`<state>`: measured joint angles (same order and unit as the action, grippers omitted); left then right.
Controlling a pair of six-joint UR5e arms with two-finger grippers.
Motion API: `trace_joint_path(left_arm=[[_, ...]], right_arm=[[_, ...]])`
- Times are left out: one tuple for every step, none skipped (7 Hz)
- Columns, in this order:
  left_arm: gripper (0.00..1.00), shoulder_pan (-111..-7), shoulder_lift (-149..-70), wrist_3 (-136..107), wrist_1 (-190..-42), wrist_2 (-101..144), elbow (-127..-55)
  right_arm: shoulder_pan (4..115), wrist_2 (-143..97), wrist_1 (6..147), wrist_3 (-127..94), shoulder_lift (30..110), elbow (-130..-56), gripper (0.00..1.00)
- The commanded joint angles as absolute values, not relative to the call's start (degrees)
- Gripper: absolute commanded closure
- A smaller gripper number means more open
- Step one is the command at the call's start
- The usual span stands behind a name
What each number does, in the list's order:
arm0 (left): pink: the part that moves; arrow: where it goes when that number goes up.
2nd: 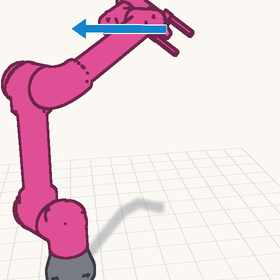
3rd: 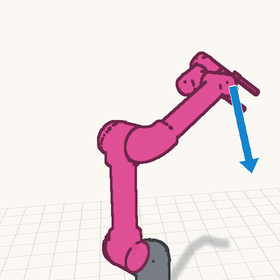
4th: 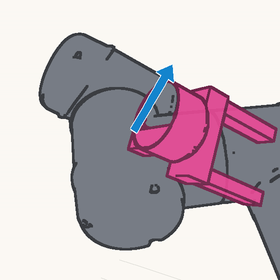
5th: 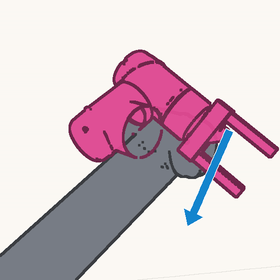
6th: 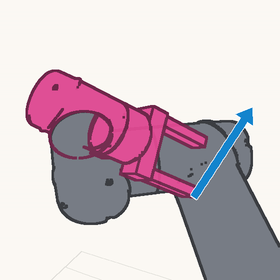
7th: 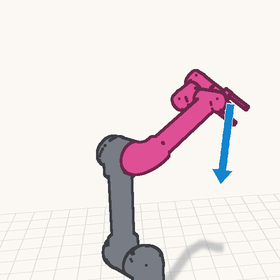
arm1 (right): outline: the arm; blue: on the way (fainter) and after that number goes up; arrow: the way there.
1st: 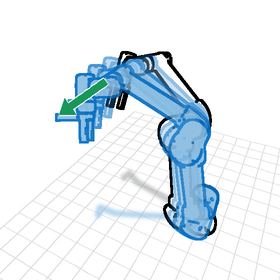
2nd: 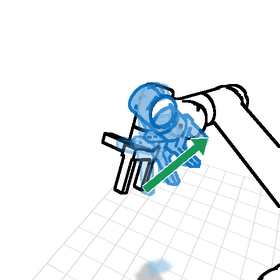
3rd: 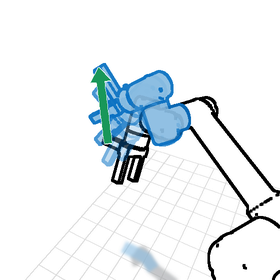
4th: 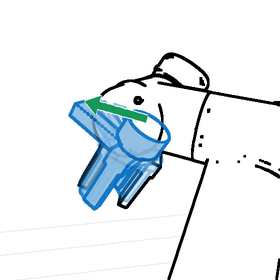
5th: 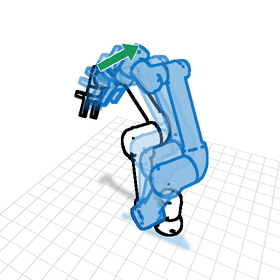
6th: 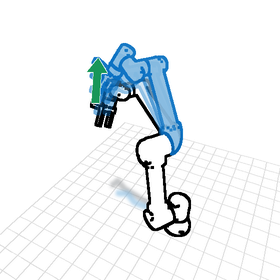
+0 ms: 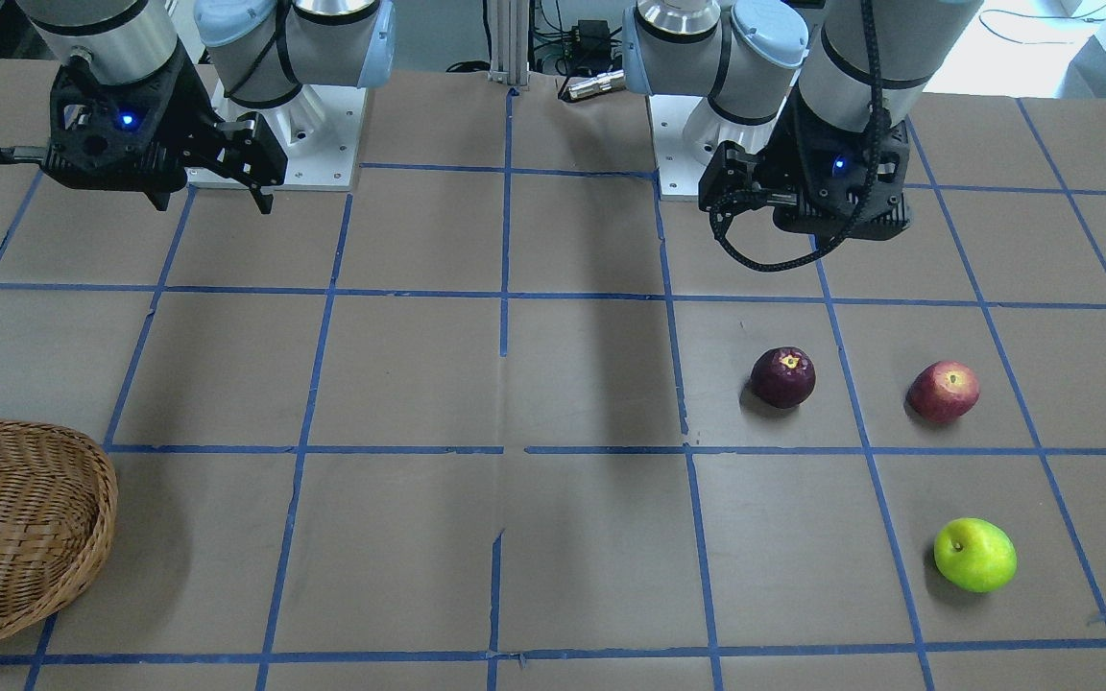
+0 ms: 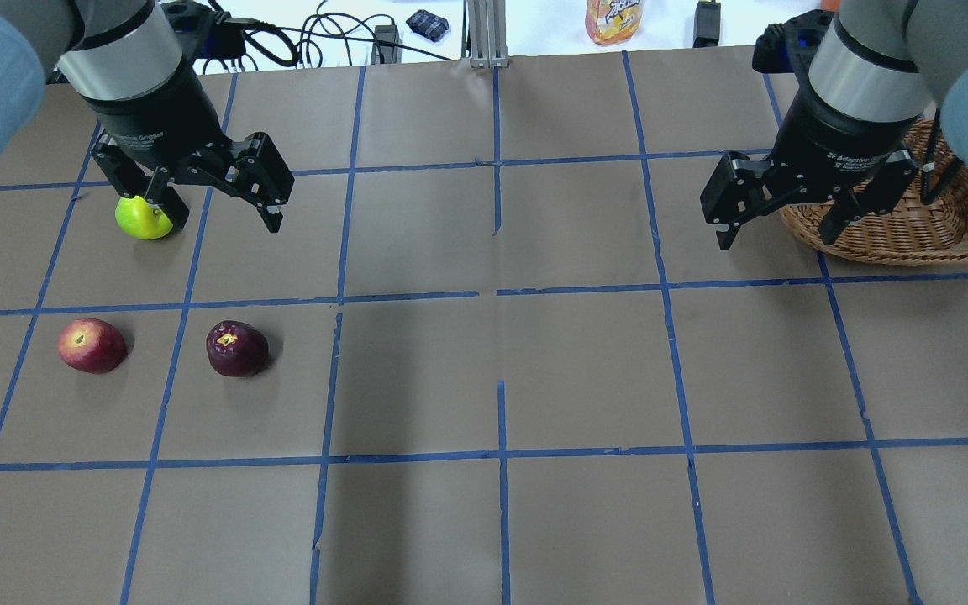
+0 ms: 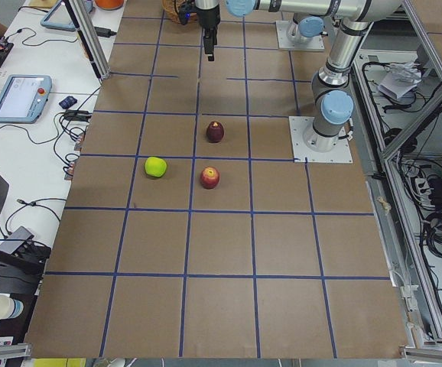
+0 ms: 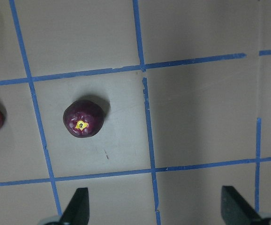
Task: Put all apples into basket
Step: 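Lower the left gripper onto the dark purple-red apple and grasp it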
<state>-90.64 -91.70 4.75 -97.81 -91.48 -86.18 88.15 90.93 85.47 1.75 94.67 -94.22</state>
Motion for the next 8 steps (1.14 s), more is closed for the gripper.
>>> trace_joint_path(left_arm=[[0.0,-90.7,-91.58,4.57,-98.0,-91.23,-86.48],[0.0,-90.62,-91.76,4.66,-97.82,-91.23,-86.57],[0.0,-90.62,-92.02,4.66,-97.65,-91.23,-86.57],[0.0,-90.62,-92.02,4.66,-97.73,-91.32,-86.66],[0.0,-90.35,-92.72,5.35,-97.65,-91.32,-86.75],[0.0,-87.92,-93.25,7.36,-97.56,-91.32,-88.14],[0.0,-82.24,-93.69,11.3,-96.17,-90.62,-92.77],[0.0,-76.44,-94.91,18.73,-88.67,-90.62,-98.99]], right_arm=[[88.15,91.05,85.52,1.84,94.66,-94.22,0.0],[88.15,90.88,85.52,1.85,94.66,-94.22,0.0],[88.24,90.97,85.6,1.85,94.66,-94.22,0.0],[88.16,91.05,85.52,1.85,94.66,-94.22,0.0],[88.24,90.88,85.52,1.85,94.66,-94.22,0.0],[88.16,91.05,85.6,1.85,94.66,-94.22,0.0],[88.15,91.23,85.52,1.93,94.75,-94.22,0.0],[88.15,91.14,85.6,2.11,94.75,-94.22,0.0]])
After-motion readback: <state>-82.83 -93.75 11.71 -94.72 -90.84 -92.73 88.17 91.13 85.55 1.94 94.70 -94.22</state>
